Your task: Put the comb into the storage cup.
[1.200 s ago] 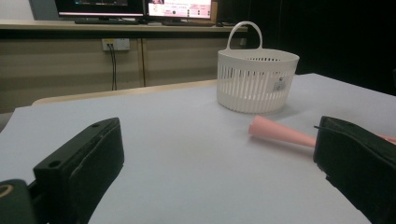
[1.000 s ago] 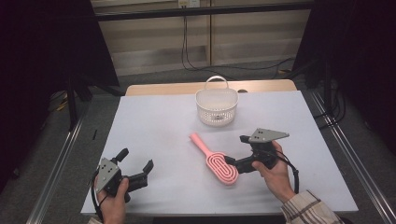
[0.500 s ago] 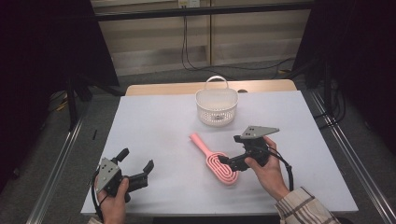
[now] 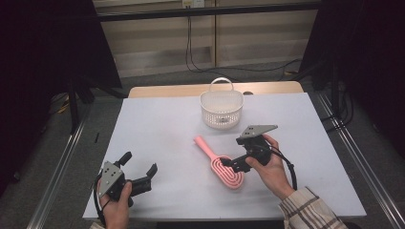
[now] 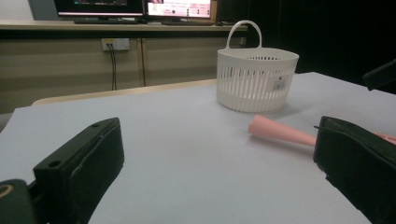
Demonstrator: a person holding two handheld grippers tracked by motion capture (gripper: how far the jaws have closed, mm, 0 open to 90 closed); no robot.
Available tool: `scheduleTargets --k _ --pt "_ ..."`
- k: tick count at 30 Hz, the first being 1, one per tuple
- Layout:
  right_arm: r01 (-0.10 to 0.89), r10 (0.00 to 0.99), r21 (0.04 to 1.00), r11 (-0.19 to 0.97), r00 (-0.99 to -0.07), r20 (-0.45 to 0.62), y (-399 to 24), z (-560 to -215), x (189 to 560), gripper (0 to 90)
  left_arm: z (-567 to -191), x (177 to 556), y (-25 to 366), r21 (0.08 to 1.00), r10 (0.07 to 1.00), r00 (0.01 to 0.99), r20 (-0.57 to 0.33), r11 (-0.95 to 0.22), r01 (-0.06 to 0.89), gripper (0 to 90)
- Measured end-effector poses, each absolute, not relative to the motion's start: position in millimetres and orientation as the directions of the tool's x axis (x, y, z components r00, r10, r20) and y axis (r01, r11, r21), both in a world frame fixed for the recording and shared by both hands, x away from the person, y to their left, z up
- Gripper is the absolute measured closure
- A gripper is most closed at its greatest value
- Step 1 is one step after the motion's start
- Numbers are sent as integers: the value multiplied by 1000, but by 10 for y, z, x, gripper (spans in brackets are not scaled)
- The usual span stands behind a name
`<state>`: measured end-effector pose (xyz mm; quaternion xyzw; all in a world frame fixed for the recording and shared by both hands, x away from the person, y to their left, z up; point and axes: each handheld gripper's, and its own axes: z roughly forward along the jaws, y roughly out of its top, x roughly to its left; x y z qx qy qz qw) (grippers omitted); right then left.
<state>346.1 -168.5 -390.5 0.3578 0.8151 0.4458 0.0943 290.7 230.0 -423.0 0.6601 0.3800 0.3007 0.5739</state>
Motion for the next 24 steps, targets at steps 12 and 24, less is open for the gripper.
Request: scheduleTargets --k 12,24 --pt "582 706 691 429 -693 144 -1510 -3876 3586 45 -4232 2914 2296 986 844 535 -42 -51 158 20" --pt "637 699 569 519 -700 146 -1325 -3944 3669 63 -4233 2915 2298 986 845 533 -43 -49 159 19"
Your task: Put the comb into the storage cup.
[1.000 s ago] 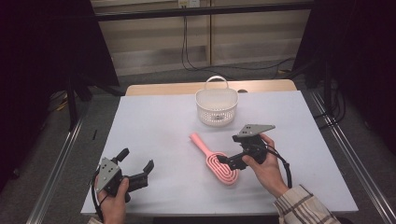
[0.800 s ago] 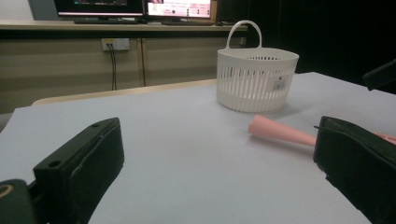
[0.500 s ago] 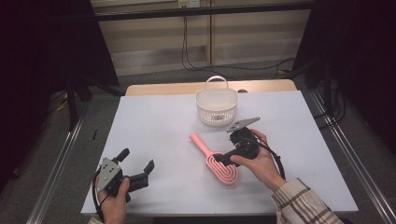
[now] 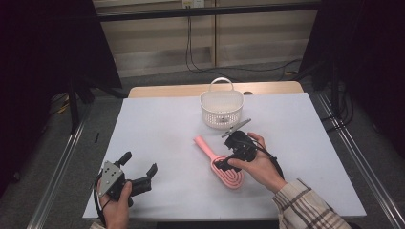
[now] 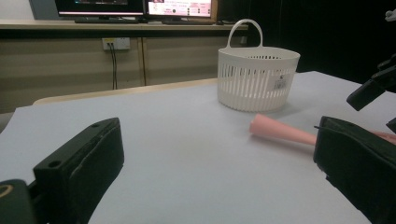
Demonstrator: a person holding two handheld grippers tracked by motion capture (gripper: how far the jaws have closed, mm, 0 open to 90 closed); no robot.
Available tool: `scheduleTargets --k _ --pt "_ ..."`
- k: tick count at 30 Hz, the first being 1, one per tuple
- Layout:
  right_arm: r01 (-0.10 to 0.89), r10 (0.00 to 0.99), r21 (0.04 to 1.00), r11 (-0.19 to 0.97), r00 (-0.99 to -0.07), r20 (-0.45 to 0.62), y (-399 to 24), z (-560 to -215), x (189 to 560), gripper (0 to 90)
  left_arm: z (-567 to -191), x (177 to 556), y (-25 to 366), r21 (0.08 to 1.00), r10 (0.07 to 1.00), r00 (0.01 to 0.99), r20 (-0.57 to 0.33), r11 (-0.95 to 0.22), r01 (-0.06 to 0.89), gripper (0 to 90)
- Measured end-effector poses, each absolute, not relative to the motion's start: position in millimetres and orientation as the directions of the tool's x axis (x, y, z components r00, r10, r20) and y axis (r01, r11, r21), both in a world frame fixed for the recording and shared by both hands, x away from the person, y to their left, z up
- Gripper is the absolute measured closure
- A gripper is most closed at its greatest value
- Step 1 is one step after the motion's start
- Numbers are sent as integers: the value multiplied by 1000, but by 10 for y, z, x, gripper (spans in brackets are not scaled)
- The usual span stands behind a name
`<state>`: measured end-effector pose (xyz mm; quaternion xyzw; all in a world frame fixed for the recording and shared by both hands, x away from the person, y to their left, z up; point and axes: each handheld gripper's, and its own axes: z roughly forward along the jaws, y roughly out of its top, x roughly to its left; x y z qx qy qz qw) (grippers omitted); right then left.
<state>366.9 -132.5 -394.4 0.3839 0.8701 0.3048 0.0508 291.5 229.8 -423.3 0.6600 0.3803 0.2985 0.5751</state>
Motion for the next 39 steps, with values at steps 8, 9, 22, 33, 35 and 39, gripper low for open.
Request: scheduleTargets --k 8,9,22,33,35,39 --pt "686 703 494 534 -685 192 -1258 -3959 3730 79 -4231 2914 2299 986 844 535 -39 -54 157 19" --pt "689 704 488 536 -684 192 -1248 -3960 3736 79 -4233 2914 2297 986 843 536 -42 -53 159 19" --pt "722 718 419 551 -666 204 -1156 -4023 3779 93 -4234 2912 2293 985 839 542 -40 -58 164 19" --pt "722 725 398 566 -666 177 -1066 -4121 3778 69 -4234 2912 2294 985 838 544 -41 -59 165 19" --pt "728 728 386 567 -662 179 -1058 -4143 3785 68 -4234 2912 2292 985 838 544 -43 -56 163 20" --pt "736 732 375 563 -655 186 -1043 -4166 3788 78 -4234 2914 2292 985 839 542 -42 -57 165 19"
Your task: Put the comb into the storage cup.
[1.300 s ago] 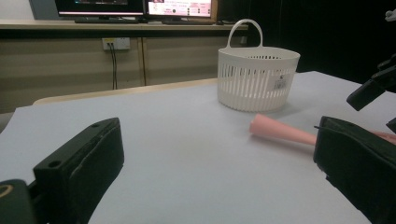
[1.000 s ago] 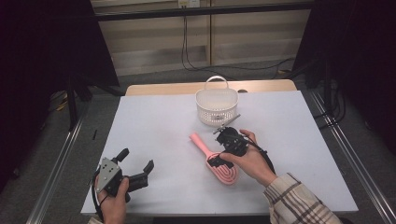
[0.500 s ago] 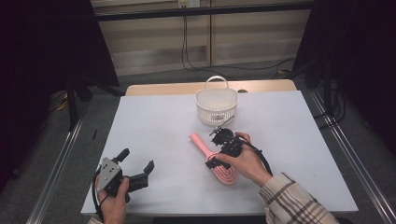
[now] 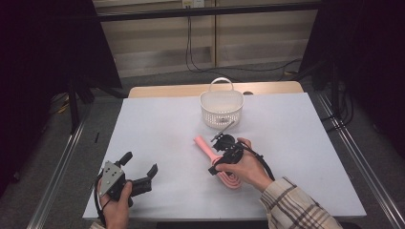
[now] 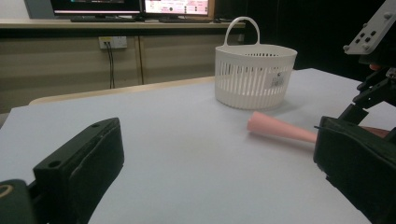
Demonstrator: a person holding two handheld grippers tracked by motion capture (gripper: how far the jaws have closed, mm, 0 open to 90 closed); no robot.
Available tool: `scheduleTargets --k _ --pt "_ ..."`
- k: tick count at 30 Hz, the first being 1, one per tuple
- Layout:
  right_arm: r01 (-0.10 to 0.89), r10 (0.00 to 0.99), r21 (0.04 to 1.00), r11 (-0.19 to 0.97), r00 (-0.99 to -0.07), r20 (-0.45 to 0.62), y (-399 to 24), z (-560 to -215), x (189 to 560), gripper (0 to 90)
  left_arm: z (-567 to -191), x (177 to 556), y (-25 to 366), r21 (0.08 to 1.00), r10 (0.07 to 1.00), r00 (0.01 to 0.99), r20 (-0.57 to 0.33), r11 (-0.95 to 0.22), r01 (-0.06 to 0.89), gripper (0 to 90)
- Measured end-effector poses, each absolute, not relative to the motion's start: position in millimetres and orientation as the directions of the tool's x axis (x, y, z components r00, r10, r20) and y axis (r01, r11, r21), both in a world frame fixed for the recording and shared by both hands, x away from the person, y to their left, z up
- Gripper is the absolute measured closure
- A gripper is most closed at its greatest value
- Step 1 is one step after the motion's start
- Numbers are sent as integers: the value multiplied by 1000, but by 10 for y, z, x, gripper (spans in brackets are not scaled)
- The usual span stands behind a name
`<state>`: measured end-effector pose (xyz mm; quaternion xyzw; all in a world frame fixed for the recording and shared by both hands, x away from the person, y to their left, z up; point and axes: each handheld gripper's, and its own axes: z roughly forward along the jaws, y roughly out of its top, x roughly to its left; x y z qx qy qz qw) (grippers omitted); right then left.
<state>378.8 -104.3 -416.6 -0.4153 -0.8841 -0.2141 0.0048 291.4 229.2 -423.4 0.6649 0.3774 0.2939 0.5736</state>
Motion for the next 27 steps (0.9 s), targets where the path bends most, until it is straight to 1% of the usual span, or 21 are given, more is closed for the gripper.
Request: scheduleTargets --k 2,5,9,14,27 --pt "740 734 366 564 -653 188 -1033 -4179 3790 83 -4234 2914 2292 985 838 544 -39 -61 164 19" --pt "746 737 363 558 -647 196 -1020 -4196 3787 128 -4234 2914 2292 985 838 544 -40 -59 164 20" --pt "744 739 369 557 -647 188 -1002 -4210 3779 130 -4234 2912 2292 985 839 543 -36 -63 162 19" --pt "746 747 364 557 -642 174 -995 -4219 3774 160 -4234 2913 2292 985 840 541 -37 -62 163 19" --pt "772 772 341 536 -612 171 -969 -4291 3765 163 -4232 2913 2293 985 840 542 -32 -64 158 19"
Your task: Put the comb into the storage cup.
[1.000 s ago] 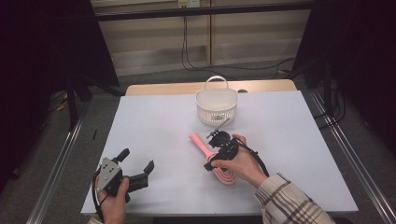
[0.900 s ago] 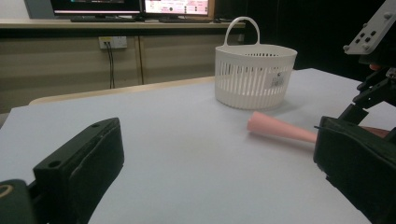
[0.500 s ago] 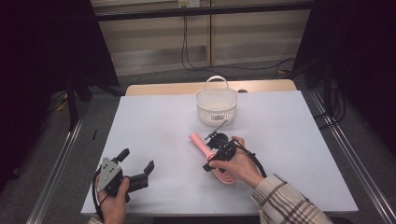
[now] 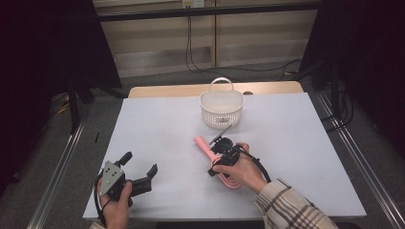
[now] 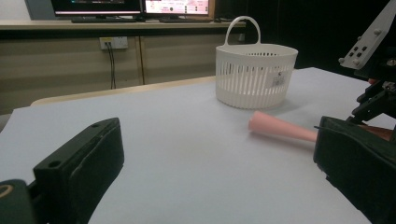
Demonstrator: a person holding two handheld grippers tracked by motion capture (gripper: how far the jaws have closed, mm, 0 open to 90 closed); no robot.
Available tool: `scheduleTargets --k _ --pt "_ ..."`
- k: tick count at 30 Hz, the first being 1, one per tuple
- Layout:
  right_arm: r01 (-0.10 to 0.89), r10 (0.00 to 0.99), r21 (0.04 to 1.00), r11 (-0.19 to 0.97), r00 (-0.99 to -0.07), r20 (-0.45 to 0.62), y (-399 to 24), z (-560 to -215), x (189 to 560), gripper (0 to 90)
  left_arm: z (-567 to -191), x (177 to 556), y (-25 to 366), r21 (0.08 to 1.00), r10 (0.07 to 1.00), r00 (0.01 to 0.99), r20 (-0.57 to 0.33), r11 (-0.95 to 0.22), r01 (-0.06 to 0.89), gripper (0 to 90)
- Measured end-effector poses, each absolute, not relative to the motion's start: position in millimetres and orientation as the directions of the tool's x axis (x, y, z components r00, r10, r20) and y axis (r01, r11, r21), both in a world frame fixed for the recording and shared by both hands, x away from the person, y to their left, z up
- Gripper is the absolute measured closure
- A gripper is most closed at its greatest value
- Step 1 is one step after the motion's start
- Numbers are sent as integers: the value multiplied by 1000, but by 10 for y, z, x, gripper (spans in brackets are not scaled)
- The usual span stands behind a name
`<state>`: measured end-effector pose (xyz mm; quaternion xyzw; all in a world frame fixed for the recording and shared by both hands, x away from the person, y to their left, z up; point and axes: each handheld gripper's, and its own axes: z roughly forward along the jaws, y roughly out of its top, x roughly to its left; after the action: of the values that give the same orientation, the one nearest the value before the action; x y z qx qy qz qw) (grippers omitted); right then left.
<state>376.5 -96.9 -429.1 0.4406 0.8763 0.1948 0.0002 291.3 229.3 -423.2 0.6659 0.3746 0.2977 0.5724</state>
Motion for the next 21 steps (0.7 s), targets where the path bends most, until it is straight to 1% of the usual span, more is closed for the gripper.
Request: scheduleTargets --k 9,14,16,18,21 --pt "781 787 324 534 -599 147 -922 -4296 3771 169 -4223 2907 2300 986 838 544 -26 -67 151 19" --pt "772 785 324 547 -607 121 -882 -4311 3756 145 -4225 2910 2298 986 838 546 -23 -71 152 20" --pt "773 790 321 547 -604 105 -864 -4312 3741 171 -4225 2911 2296 986 837 547 -24 -70 151 20" --pt "753 781 329 570 -621 66 -854 -4317 3720 180 -4224 2911 2299 986 837 546 -22 -72 150 19" --pt "756 786 337 561 -614 69 -858 -4319 3706 184 -4225 2911 2298 986 838 546 -22 -73 151 20"
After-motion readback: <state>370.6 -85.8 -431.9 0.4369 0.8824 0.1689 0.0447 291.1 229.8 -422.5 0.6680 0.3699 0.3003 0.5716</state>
